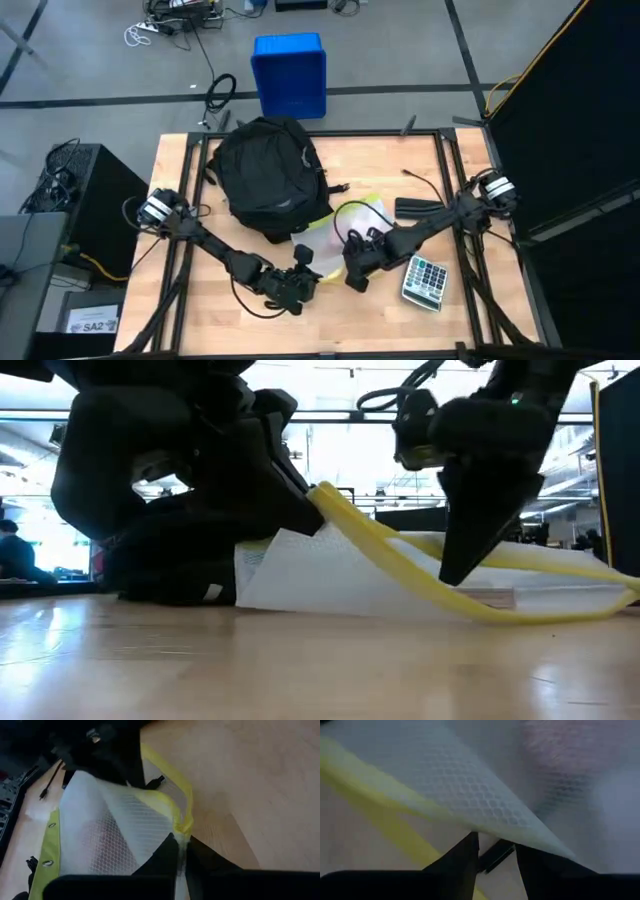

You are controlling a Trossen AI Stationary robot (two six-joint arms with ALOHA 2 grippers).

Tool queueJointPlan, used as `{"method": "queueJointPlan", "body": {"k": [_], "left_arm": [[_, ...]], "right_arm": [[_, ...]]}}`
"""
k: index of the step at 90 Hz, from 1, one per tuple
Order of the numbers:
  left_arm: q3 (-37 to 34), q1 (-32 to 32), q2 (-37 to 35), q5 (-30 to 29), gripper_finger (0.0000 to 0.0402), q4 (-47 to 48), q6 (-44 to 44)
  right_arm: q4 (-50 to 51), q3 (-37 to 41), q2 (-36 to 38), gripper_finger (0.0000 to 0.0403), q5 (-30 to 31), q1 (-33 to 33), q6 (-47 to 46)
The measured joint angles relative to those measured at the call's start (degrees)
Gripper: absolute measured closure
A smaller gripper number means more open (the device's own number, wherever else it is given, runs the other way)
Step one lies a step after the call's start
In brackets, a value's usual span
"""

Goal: Unpack backpack
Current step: Remove the ballpen from the zip lock bag

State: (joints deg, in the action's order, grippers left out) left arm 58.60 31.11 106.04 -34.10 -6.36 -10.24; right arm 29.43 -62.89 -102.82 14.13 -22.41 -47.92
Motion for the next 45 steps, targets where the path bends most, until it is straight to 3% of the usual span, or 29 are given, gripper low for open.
{"method": "queueJointPlan", "body": {"k": [28, 45], "left_arm": [[-0.01, -0.04, 0.0, -0.02, 0.0402, 0.1, 0.01], [-0.01, 0.0, 0.0, 0.26, 0.0402, 0.14, 0.02]], "right_arm": [[0.94, -0.33, -5.07, 0.0284, -4.09, 2.05, 0.0], [1.33, -0.31, -5.2, 0.0304, -5.24, 2.09, 2.61]]}}
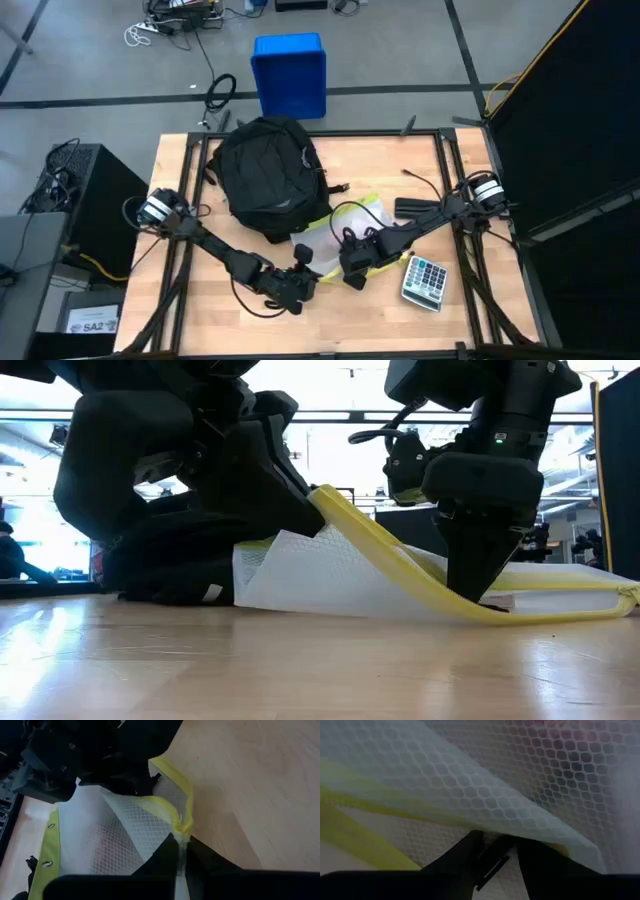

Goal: Unpack backpack
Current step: Remove the ballpen from the zip lock bag

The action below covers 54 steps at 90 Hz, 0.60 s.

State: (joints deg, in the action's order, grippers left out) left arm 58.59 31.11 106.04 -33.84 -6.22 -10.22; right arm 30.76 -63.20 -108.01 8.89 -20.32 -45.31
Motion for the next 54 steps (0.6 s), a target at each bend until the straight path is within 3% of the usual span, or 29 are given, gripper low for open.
{"method": "queueJointPlan", "body": {"k": [18, 54], "left_arm": [[0.02, 0.02, 0.0, 0.06, 0.0402, -0.03, -0.05], [0.0, 0.0, 0.0, 0.0, 0.0402, 0.48, -0.02]], "right_arm": [[0.79, 0.15, 0.89, 0.0389, -1.08, 0.2, 3.71], [6.39, 0.52, 9.39, 0.0403, -1.63, -1.19, 3.55]]}}
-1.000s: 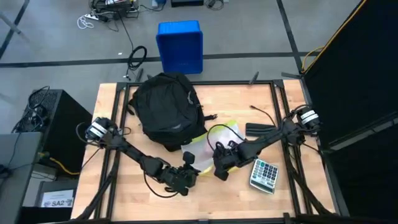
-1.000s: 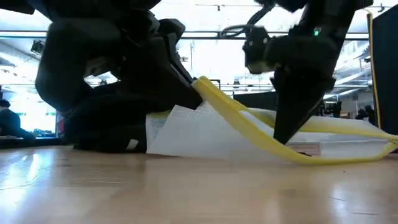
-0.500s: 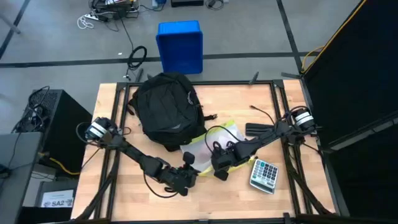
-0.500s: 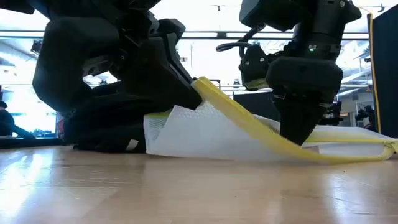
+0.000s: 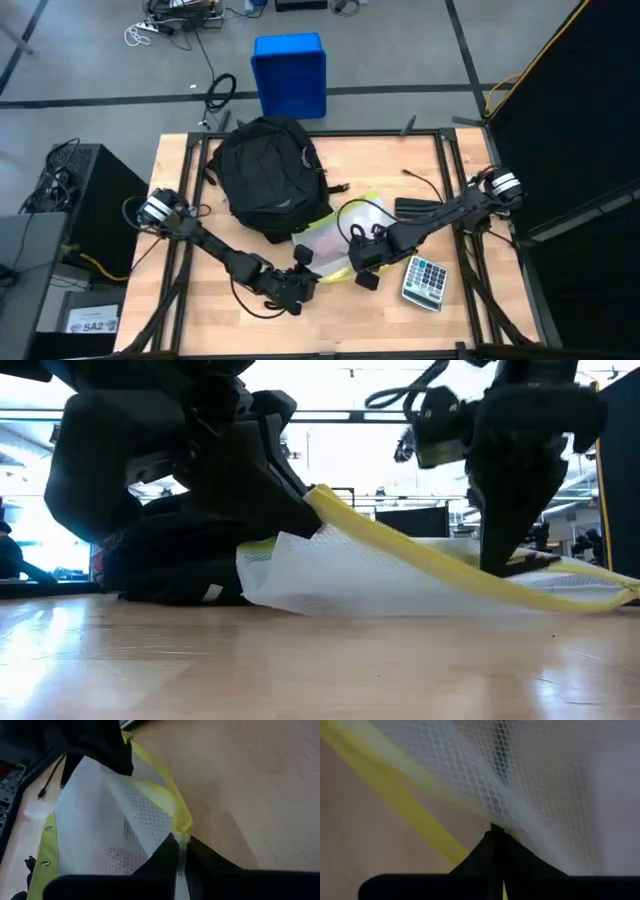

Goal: Unpack backpack
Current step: Remove the ballpen from the zip lock bag

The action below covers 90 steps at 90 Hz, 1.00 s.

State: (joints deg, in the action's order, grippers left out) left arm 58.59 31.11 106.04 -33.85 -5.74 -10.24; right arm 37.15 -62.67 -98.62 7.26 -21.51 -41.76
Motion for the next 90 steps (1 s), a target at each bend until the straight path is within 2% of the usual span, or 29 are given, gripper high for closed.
{"method": "queueJointPlan", "body": {"k": [37, 62, 77, 90], "left_arm": [[0.02, 0.0, 0.0, -0.17, 0.0402, 0.16, 0.22], [0.0, 0.0, 0.0, -0.17, 0.0402, 0.59, 0.43], [0.01, 0.0, 0.0, -0.17, 0.0402, 0.94, 0.91], [0.0, 0.0, 0.0, -0.17, 0.0402, 0.94, 1.09]], "right_arm": [[2.06, -0.11, 2.53, 0.0402, -2.99, -3.58, -2.36], [5.33, -0.13, 10.23, 0.0402, 0.9, -6.38, -5.79], [5.36, -0.15, 14.28, 0.0402, 0.64, -9.65, -6.04], [3.29, -0.17, 14.7, 0.0403, -0.51, -12.42, -6.64]]}}
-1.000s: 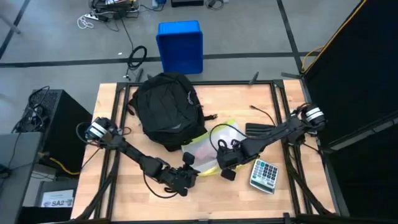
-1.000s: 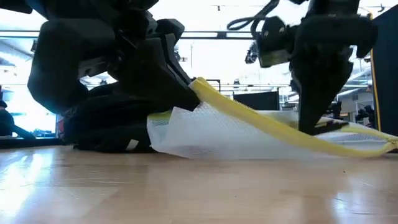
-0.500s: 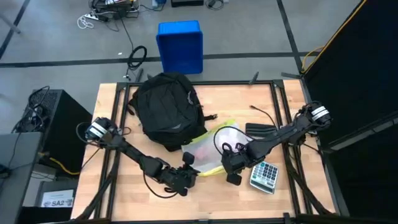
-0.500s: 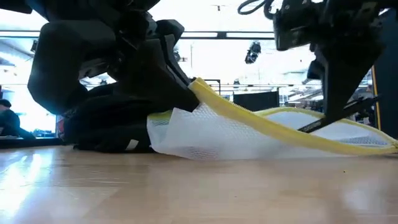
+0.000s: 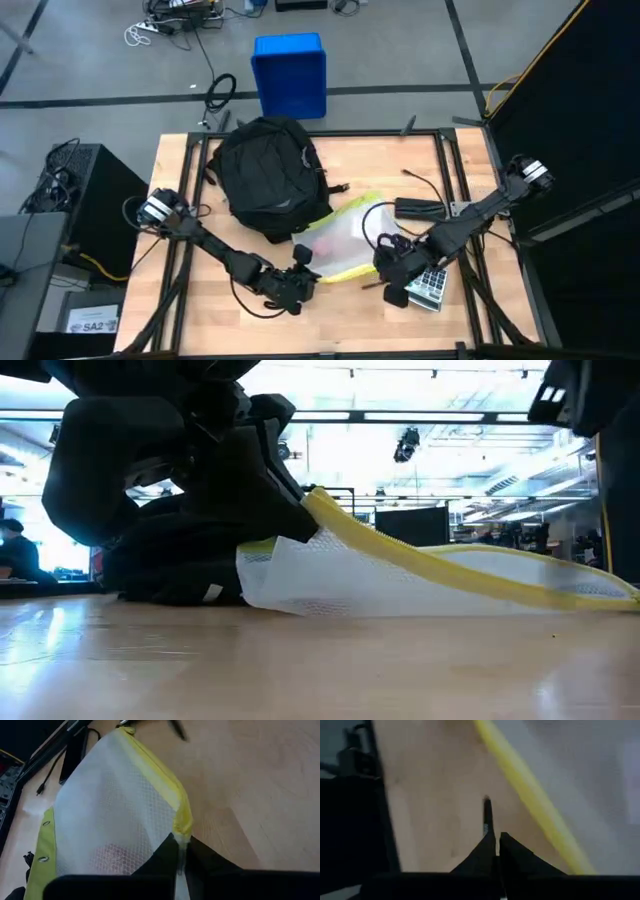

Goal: Unpack backpack
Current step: Remove the ballpen from the zip lock bag, then remove the deck of cards from the zip lock bag

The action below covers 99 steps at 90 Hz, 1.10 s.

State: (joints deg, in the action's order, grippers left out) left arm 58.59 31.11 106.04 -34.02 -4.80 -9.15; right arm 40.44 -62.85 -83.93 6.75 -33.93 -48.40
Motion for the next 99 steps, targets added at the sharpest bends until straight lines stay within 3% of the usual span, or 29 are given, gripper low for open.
{"method": "queueJointPlan", "body": {"k": [20, 44, 76, 99], "left_arm": [[0.0, 0.0, 0.0, 0.0, 0.0402, 0.02, 0.44], [0.02, 0.0, 0.0, 0.0, 0.0402, 0.02, 0.44], [0.02, 0.0, 0.0, 0.0, 0.0402, -0.02, 0.44], [0.0, -0.02, 0.0, 0.0, 0.0402, 0.0, 0.44]], "right_arm": [[-5.91, -0.04, -0.91, 0.0403, -0.82, -2.6, 0.66], [-7.82, 2.66, -1.3, 0.0401, 6.82, -0.72, 5.15], [-21.47, 13.76, -1.33, 0.0402, 0.63, 4.79, 6.78], [-27.76, 16.08, -5.24, 0.0403, -1.53, 5.33, 7.16]]}}
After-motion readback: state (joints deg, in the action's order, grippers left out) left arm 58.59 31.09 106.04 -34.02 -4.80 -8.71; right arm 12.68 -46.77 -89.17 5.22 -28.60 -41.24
